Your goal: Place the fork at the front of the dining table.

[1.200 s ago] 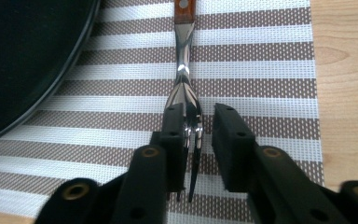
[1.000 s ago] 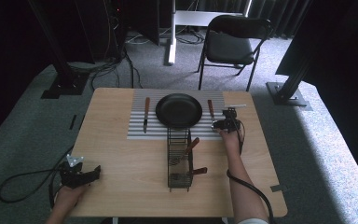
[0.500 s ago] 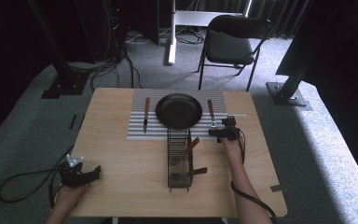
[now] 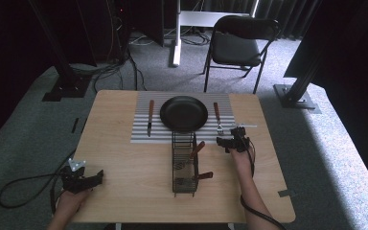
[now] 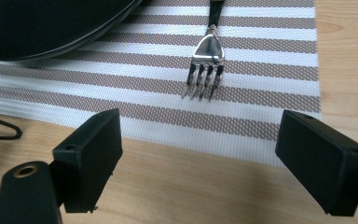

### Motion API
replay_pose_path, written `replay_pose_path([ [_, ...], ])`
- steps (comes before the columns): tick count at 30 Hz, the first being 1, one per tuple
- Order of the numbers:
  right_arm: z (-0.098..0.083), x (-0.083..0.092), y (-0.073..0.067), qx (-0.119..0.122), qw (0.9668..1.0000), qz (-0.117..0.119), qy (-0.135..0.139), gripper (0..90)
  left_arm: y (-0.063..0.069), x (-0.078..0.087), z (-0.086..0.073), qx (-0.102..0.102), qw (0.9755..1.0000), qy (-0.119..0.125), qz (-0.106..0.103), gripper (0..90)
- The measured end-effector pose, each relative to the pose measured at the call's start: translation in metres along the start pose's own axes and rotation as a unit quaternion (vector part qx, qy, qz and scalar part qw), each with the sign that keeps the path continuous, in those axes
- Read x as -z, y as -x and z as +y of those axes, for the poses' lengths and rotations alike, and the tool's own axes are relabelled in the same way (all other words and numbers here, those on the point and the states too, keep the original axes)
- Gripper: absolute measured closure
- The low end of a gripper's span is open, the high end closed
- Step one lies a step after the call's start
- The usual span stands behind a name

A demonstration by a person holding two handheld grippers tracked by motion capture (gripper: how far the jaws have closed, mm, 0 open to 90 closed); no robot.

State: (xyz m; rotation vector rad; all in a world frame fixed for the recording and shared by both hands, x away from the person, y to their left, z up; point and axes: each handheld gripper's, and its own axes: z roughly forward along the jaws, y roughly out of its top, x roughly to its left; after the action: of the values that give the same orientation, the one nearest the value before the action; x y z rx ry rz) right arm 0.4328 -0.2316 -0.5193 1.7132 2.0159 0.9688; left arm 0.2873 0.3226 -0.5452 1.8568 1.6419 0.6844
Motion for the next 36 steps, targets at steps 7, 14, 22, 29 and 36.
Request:
replay_pose_path([
  [7,-0.016,0.011,0.004,-0.002,0.9999,-0.010,0.006,14.0,0.000,0.000,0.000,0.000,1.0000,0.000,0.000,9.5],
  [14,-0.033,0.021,0.010,-0.007,0.9998,-0.012,0.015,13.9,0.000,0.000,0.000,0.000,1.0000,0.000,0.000,9.5],
  [22,-0.053,0.032,0.018,-0.009,0.9996,-0.024,0.014,14.0,0.000,0.000,0.000,0.000,1.0000,0.000,0.000,9.5],
  [29,-0.065,0.043,0.024,-0.007,0.9995,-0.027,0.011,13.9,0.000,0.000,0.000,0.000,1.0000,0.000,0.000,9.5],
  [36,-0.077,0.052,0.028,0.000,0.9989,-0.034,0.031,13.8,0.000,0.000,0.000,0.000,1.0000,0.000,0.000,9.5],
])
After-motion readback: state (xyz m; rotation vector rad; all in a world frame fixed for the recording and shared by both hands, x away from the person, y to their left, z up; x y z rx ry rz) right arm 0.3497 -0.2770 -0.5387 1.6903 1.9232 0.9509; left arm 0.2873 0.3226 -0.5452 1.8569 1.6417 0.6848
